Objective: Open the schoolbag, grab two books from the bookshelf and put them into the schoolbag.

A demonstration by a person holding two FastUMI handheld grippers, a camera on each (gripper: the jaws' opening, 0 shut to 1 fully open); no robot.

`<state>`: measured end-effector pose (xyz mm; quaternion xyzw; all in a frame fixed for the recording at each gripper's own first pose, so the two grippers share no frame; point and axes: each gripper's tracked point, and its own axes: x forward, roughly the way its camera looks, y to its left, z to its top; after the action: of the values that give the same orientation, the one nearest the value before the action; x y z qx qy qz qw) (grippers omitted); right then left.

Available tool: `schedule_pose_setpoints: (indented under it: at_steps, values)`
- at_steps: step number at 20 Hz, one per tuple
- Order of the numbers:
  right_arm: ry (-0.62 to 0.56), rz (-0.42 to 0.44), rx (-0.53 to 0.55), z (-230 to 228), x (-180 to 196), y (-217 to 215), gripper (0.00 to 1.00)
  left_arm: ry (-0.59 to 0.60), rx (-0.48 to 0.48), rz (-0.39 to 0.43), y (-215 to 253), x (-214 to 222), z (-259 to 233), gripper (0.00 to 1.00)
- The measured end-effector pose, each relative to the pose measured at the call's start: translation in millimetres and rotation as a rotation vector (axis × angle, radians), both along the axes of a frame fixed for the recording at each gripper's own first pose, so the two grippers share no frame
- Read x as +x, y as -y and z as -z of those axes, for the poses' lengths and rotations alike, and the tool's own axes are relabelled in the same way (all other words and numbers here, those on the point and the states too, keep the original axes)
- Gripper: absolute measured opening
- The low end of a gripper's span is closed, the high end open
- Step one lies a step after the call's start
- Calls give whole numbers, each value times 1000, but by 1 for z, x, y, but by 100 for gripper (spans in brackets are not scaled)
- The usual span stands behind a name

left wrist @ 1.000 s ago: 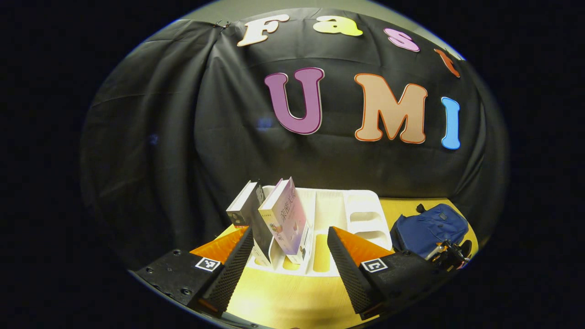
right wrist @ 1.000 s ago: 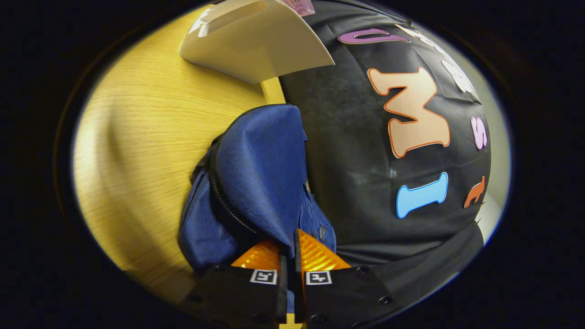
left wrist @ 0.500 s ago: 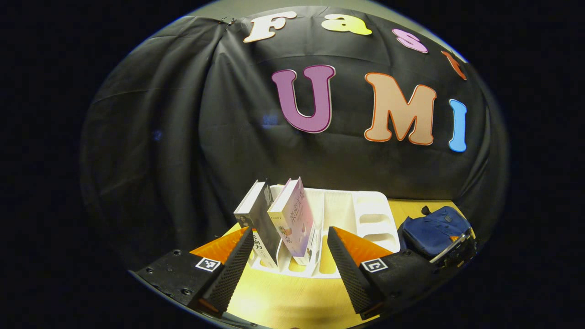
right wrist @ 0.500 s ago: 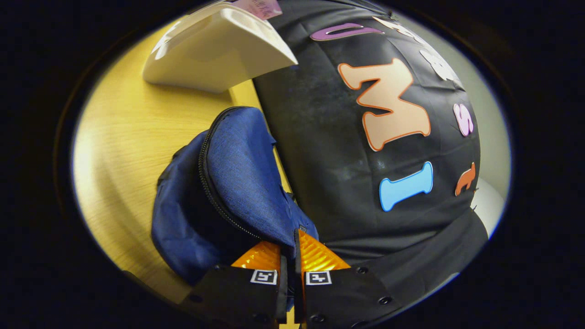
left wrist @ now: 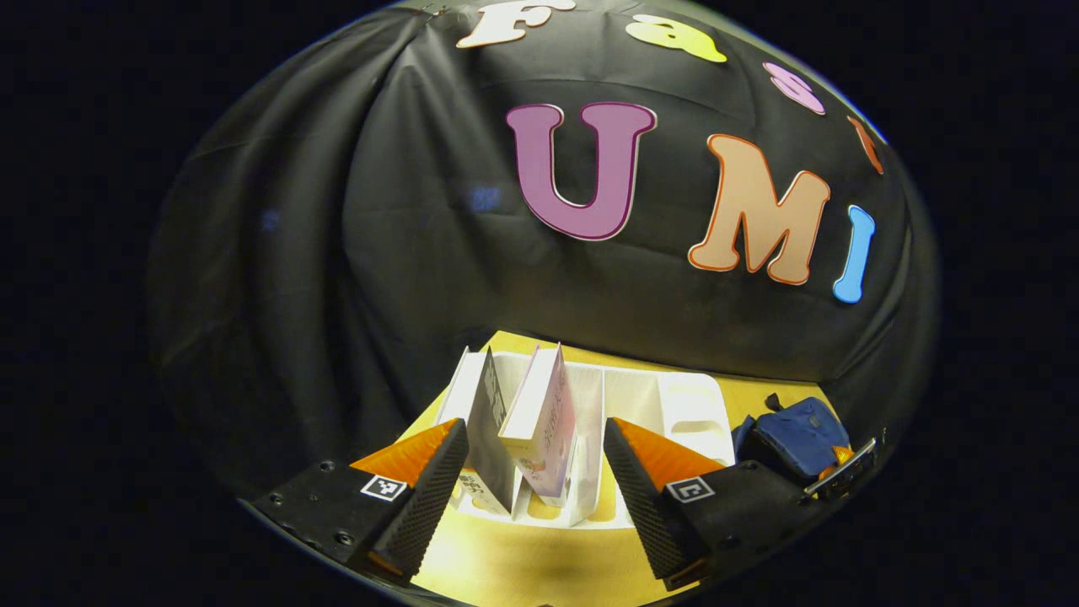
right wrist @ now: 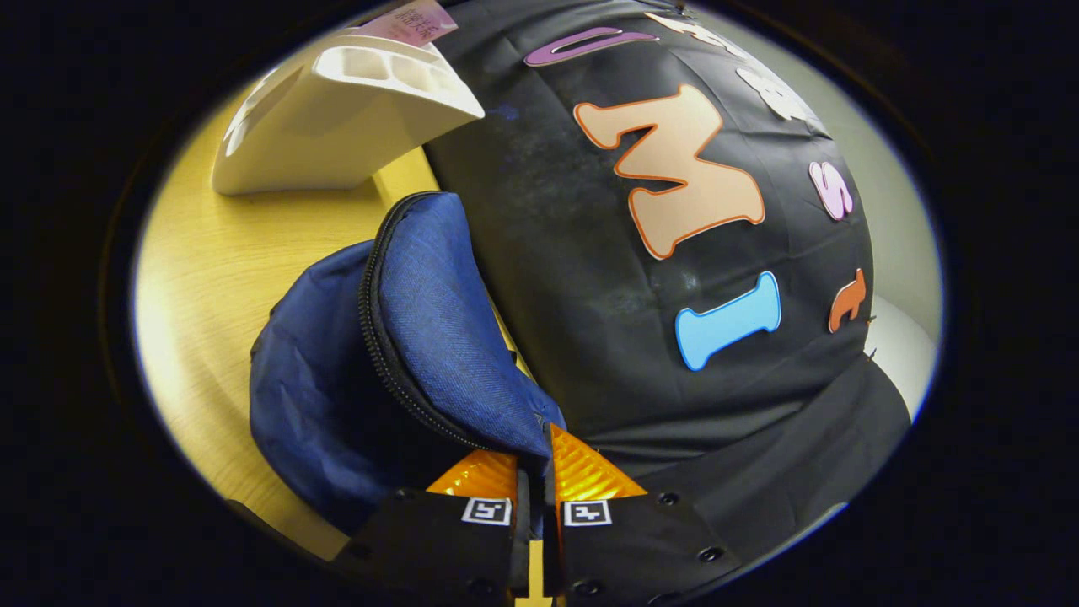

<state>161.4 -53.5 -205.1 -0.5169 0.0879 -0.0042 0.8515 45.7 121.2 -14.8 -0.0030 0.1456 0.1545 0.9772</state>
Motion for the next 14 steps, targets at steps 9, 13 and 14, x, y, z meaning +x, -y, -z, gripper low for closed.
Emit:
schedule_pose_setpoints:
  at_steps: [9, 13, 14]
  values:
    - [9, 19, 50, -21, 0, 13, 8, -283, -192, 106, -12, 47, 3, 92]
    - [3, 10, 51, -21, -3, 13, 8, -437, -276, 126, -7, 58, 14, 95]
    - [4, 10, 54, -22, -3, 13, 8, -468, -263, 125, -9, 63, 18, 94]
